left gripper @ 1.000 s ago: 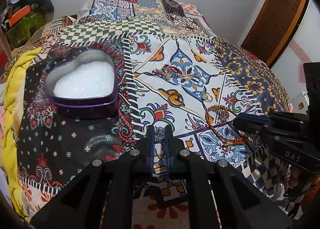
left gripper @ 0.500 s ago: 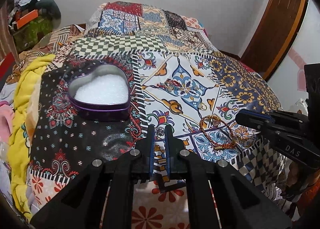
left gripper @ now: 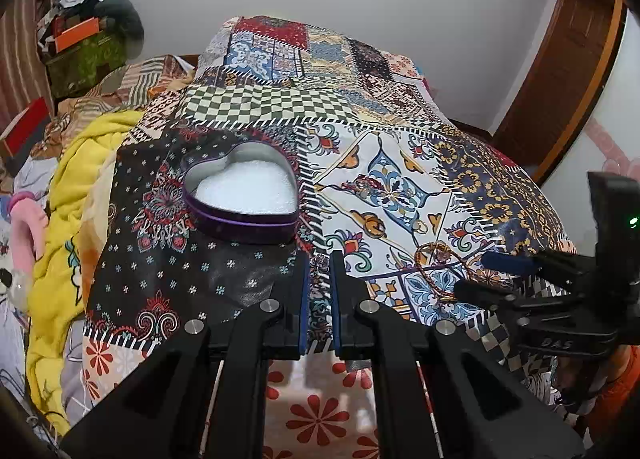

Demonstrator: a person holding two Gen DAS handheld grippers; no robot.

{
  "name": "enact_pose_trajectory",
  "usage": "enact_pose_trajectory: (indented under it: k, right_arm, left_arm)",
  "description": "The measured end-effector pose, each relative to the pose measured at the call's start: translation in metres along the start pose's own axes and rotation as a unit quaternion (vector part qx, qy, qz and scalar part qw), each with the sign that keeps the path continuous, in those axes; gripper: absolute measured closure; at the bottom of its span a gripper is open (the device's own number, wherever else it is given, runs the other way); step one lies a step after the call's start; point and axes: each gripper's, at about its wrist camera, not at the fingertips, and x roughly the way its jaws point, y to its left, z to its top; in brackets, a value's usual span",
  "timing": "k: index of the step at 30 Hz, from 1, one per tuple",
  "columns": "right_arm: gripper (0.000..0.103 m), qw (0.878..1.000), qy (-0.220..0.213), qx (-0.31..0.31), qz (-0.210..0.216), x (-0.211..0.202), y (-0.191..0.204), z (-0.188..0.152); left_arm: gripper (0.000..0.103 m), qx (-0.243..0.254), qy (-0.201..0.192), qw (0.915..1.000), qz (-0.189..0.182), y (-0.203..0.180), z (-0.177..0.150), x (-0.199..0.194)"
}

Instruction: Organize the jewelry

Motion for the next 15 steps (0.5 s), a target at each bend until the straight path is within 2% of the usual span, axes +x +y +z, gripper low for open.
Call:
enact_pose_trajectory:
  k: [4, 8, 11, 13, 15]
  right_arm:
    - [0.046, 1.0, 0.026, 0.002, 0.012, 0.019, 0.001, -0.005]
    - [0.049, 1.0, 0.011, -0.01, 0.013, 0.023, 0.004, -0.009]
    - [0.072, 1.0, 0.0, -0.019, -0.002, 0.024, 0.006, -0.011]
    - [0.091, 1.0, -0.002, -0.011, -0.001, 0.024, 0.003, -0.01]
    - [0.094, 1.0, 0.0, -0.001, 0.009, 0.023, -0.002, -0.008]
  left_arm:
    - [0.095, -0.006, 0.0, 1.0, 0.003, 0.005, -0.001, -0.002]
    - [0.095, -0.01, 0.001, 0.9999, 0.007, 0.007, -0.002, -0.001]
    - [0.095, -0.013, 0.002, 0.9999, 0.007, 0.008, -0.002, 0.0]
    - [0.095, -0.014, 0.003, 0.9999, 0.008, 0.007, -0.002, 0.0]
    - [0.095, -0.013, 0.003, 0.9999, 0.008, 0.006, -0.002, 0.0]
